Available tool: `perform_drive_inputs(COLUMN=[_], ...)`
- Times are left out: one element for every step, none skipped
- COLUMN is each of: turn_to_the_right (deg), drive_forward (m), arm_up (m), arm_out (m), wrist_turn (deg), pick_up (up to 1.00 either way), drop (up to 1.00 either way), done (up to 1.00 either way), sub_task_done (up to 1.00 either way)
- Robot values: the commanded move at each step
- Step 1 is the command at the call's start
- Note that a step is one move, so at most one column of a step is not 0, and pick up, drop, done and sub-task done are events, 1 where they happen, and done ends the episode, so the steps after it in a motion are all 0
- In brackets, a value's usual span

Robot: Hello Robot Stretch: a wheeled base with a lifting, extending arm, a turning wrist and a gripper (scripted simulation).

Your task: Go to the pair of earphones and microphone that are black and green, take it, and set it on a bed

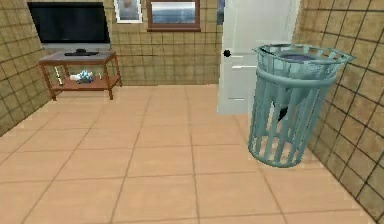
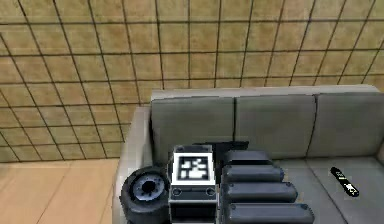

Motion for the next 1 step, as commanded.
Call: perform_drive_inputs(turn_to_the_right=[0.0], drive_forward=[1.0], arm_up=[0.0], arm_out=[0.0], wrist_turn=[0.0], pick_up=[0.0], drop=[0.0], done=[0.0], sub_task_done=[0.0])
